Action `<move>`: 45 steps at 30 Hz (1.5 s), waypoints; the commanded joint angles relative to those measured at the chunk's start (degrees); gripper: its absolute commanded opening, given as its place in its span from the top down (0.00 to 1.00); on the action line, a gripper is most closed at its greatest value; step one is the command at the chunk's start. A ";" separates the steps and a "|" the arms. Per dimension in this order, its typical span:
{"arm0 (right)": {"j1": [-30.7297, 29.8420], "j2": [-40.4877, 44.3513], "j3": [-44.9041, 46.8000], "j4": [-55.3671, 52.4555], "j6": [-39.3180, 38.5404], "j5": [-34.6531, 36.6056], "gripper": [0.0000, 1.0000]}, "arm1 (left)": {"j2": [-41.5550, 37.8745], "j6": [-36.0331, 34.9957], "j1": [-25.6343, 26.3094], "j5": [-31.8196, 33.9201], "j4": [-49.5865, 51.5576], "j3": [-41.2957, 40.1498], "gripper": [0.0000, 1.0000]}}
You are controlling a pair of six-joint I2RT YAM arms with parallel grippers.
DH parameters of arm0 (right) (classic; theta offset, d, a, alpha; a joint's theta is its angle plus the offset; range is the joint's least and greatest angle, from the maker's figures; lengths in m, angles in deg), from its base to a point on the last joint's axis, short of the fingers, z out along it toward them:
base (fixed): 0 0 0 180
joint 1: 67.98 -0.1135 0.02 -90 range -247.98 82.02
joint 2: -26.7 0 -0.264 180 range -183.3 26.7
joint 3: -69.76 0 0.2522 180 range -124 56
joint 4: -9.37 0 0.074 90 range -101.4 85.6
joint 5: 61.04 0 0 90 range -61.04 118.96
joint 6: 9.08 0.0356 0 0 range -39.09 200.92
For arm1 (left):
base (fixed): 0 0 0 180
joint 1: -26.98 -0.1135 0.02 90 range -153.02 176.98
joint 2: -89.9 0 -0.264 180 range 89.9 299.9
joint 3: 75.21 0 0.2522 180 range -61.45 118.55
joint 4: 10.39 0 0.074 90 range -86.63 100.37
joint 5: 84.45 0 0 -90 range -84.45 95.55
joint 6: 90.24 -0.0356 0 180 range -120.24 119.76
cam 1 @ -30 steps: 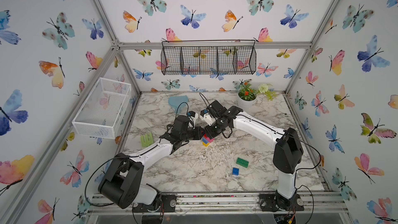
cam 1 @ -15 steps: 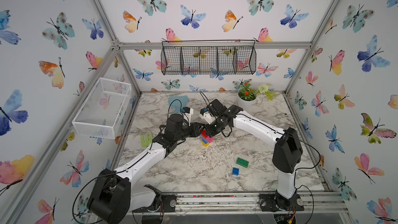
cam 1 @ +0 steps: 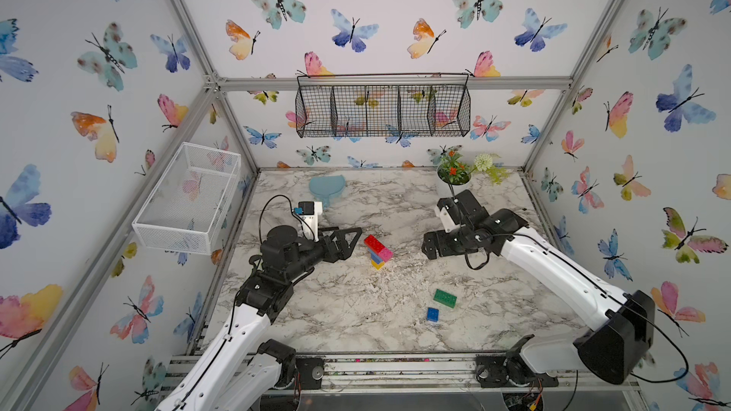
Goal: Assemble a spoon with lego
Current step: Pick up the lego brick from the center of the board.
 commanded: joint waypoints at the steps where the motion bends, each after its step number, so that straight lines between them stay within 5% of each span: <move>1: -0.38 1.34 7.60 -1.30 3.83 3.04 0.01 | -3.73 -0.10 -0.09 -0.95 3.41 -3.09 0.00; 13: -0.42 -5.16 19.37 0.49 4.27 2.64 0.05 | -7.84 1.06 -0.09 -1.24 4.33 -7.72 0.01; 32: -1.70 -15.80 14.98 5.58 3.29 6.54 0.16 | -6.05 0.65 -0.10 -2.46 4.24 -8.83 0.03; 36: -1.71 -18.61 12.58 5.71 1.84 7.03 0.23 | -5.90 0.44 -0.09 -2.54 4.33 -9.08 0.03; 41: -1.68 -20.11 11.26 5.90 0.54 5.91 0.50 | -5.87 0.18 -0.10 -2.38 4.59 -9.28 0.03; 45: -1.68 -19.13 11.69 4.89 0.49 6.24 0.54 | -5.78 -0.02 -0.09 -2.29 4.55 -9.44 0.03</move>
